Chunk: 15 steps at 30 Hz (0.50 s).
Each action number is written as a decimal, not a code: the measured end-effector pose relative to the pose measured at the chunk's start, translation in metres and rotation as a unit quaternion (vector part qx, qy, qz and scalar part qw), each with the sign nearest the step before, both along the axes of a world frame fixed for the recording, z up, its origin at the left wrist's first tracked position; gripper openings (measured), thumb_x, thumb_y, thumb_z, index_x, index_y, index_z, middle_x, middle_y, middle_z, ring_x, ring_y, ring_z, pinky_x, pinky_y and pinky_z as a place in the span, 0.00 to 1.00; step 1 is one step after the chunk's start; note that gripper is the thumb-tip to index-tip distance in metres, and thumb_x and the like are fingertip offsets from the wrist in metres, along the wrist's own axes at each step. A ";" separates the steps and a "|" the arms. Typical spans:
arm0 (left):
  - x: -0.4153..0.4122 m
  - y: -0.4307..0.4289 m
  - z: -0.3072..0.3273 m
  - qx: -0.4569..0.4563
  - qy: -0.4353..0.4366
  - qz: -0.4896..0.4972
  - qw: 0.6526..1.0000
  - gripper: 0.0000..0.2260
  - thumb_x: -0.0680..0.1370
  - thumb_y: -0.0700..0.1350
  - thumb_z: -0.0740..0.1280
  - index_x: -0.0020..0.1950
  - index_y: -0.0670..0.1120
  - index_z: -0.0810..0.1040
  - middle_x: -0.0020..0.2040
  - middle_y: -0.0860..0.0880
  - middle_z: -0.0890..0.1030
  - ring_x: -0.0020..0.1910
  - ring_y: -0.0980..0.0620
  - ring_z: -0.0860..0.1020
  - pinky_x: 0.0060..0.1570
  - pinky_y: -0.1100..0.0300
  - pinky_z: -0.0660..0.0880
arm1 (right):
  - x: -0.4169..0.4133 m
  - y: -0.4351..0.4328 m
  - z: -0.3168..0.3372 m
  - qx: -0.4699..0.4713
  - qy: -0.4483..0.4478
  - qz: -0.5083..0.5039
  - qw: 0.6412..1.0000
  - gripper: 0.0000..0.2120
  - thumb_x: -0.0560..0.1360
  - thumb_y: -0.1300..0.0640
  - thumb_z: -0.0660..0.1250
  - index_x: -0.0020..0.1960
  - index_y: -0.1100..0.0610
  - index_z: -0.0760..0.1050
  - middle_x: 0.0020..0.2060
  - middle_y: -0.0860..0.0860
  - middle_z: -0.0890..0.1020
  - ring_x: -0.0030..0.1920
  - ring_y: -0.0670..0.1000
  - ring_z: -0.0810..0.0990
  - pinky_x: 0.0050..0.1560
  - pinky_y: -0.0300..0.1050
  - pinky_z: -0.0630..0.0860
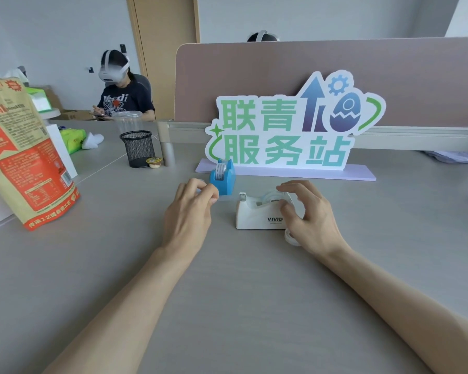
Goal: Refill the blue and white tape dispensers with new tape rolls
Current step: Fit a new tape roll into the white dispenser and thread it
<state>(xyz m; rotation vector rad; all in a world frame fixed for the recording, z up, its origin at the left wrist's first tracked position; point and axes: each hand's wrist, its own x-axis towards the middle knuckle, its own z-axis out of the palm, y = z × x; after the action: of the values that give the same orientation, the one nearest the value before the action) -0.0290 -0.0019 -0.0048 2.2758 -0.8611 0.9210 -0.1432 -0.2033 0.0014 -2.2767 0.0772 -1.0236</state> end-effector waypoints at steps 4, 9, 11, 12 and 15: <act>0.000 0.000 0.001 -0.015 0.001 0.001 1.000 0.06 0.76 0.36 0.64 0.44 0.47 0.74 0.49 0.50 0.75 0.47 0.49 0.72 0.29 0.58 0.67 | 0.000 0.000 -0.001 0.003 -0.005 -0.004 1.000 0.12 0.73 0.65 0.64 0.54 0.56 0.78 0.54 0.47 0.79 0.53 0.45 0.76 0.51 0.25 0.67; 0.000 -0.003 0.004 -0.046 0.002 -0.002 0.999 0.06 0.77 0.37 0.64 0.45 0.47 0.75 0.49 0.50 0.75 0.47 0.49 0.71 0.29 0.56 0.69 | 0.000 0.000 -0.001 0.000 -0.005 -0.002 1.000 0.12 0.74 0.65 0.64 0.54 0.55 0.78 0.54 0.47 0.79 0.54 0.45 0.76 0.51 0.24 0.66; 0.001 -0.004 0.005 -0.052 0.000 -0.002 0.999 0.05 0.77 0.37 0.65 0.45 0.47 0.75 0.49 0.51 0.75 0.48 0.50 0.71 0.29 0.56 0.69 | 0.000 -0.001 -0.001 -0.001 -0.004 -0.003 1.000 0.12 0.74 0.65 0.64 0.55 0.55 0.78 0.55 0.47 0.79 0.54 0.45 0.76 0.51 0.25 0.67; 0.001 -0.004 0.005 -0.056 -0.001 0.000 0.998 0.06 0.77 0.37 0.65 0.45 0.47 0.75 0.49 0.51 0.75 0.47 0.50 0.70 0.29 0.57 0.68 | 0.000 -0.001 -0.001 -0.001 -0.002 -0.004 1.000 0.12 0.74 0.65 0.64 0.55 0.55 0.78 0.55 0.47 0.79 0.53 0.45 0.76 0.50 0.25 0.67; 0.002 -0.004 0.005 -0.065 -0.008 0.001 0.998 0.06 0.76 0.36 0.66 0.45 0.47 0.76 0.48 0.50 0.76 0.47 0.51 0.69 0.28 0.58 0.66 | 0.000 0.001 -0.001 0.004 -0.001 -0.006 1.000 0.13 0.73 0.65 0.64 0.56 0.55 0.78 0.55 0.47 0.79 0.52 0.45 0.76 0.49 0.26 0.68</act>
<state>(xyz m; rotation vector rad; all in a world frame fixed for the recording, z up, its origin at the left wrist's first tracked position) -0.0273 -0.0063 0.0005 2.1607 -0.7820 0.9688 -0.1433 -0.2027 0.0007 -2.2702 0.0950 -1.0310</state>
